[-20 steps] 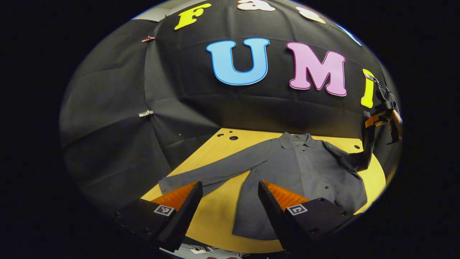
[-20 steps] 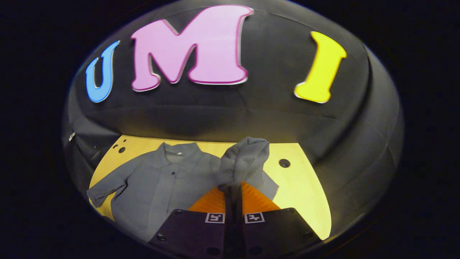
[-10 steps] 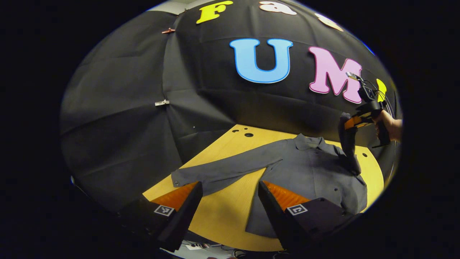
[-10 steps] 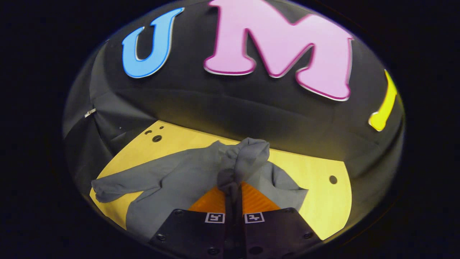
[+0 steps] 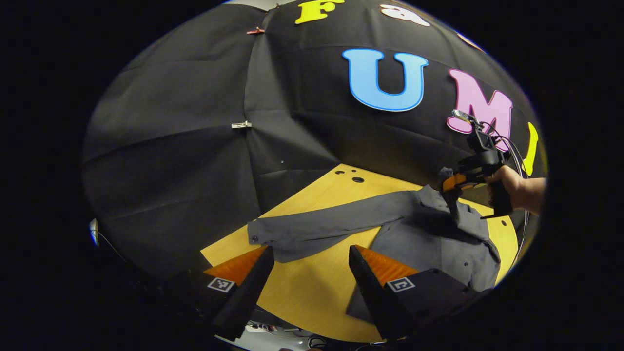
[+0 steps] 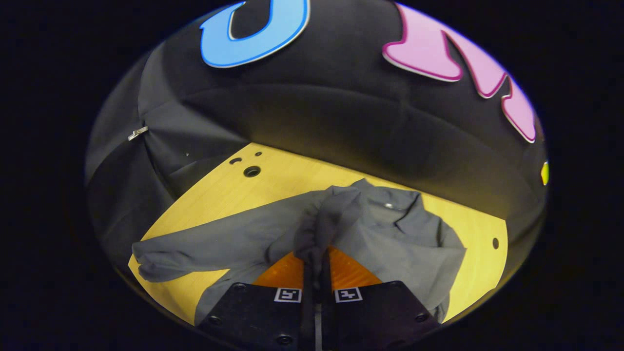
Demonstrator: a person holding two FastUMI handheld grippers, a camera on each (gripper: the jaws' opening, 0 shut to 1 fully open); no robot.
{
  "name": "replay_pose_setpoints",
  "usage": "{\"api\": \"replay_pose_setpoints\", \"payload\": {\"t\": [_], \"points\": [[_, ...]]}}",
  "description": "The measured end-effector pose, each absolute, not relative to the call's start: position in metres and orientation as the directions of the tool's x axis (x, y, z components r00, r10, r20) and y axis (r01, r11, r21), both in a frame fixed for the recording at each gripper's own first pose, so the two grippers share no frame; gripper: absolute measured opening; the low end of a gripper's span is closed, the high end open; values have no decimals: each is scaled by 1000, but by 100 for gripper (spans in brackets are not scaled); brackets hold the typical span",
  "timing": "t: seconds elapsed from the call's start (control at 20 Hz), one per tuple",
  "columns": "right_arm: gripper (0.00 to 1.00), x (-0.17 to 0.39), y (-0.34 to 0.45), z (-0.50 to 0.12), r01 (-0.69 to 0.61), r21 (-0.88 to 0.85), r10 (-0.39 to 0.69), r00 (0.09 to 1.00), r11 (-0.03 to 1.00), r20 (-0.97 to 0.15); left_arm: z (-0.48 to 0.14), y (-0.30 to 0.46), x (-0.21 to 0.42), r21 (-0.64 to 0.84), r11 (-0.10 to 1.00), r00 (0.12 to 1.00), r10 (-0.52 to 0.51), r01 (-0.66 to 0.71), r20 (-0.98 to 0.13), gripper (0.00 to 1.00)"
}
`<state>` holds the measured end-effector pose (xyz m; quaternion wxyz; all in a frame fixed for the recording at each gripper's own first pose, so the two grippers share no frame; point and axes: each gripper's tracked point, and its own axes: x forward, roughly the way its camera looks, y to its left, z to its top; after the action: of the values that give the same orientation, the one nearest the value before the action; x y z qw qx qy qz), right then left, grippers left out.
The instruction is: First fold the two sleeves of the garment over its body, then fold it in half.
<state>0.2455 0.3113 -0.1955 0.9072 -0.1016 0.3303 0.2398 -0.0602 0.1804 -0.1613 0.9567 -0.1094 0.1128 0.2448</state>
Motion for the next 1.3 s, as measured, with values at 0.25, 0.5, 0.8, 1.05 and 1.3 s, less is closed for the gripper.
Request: {"api": "replay_pose_setpoints", "payload": {"t": [0.25,0.5,0.8,1.05,1.3], "points": [[35,233,352,-230,-526,29,399,606,850,-689,-176,200,-58,-184,822,829,478,-539,-292,97],[100,215,363,-223,-571,40,442,588,820,-677,-188,233,-53,-221,776,796,515,-590,-318,97],[99,204,319,-184,-549,18,431,634,835,-642,-204,273,-25,-247,745,776,534,-620,-335,96],[99,192,246,-156,-482,15,384,679,876,-626,-229,301,14,-266,707,747,555,-656,-366,96],[99,165,161,-135,-362,33,308,736,932,-604,-248,320,46,-223,722,736,545,-655,-401,96]]}}
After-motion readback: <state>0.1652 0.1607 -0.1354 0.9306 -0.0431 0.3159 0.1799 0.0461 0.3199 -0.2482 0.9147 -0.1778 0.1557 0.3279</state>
